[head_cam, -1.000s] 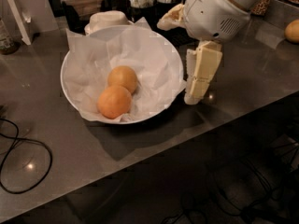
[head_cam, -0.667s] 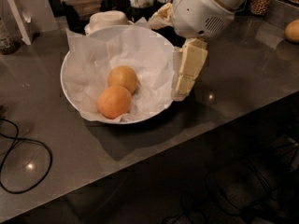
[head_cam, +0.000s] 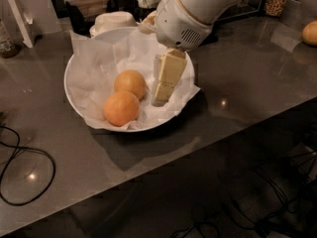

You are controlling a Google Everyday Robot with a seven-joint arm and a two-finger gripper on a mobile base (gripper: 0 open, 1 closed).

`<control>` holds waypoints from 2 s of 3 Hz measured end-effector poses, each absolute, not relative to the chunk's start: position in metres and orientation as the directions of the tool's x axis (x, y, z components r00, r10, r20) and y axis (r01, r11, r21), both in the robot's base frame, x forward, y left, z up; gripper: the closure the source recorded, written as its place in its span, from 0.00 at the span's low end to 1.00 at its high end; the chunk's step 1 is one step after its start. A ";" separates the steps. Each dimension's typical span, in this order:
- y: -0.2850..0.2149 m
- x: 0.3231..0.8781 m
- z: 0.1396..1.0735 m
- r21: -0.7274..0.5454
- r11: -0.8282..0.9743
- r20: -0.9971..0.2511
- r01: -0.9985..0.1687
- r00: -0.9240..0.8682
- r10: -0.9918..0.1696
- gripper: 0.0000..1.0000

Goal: Pick orange from white bowl

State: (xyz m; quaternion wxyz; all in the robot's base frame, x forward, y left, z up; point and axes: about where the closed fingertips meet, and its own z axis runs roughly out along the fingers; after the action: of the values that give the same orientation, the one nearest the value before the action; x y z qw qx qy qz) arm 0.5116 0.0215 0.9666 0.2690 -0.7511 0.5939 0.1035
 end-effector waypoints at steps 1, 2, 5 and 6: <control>0.039 0.545 0.943 -0.280 -0.164 -0.469 -0.946 0.284 -0.836 0.00; 0.041 0.546 0.943 -0.284 -0.172 -0.468 -0.943 0.293 -0.834 0.00; 0.081 0.519 0.922 -0.225 -0.524 -0.456 -0.821 0.564 -0.689 0.00; 0.077 0.515 0.923 -0.226 -0.605 -0.398 -0.764 0.639 -0.658 0.00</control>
Offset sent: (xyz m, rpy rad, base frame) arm 0.0532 0.0189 -0.0372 -0.0223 0.0094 0.0398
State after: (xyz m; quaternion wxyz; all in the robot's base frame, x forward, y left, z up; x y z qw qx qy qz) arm 0.5146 0.0775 0.9228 0.1906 -0.8850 0.4017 0.1382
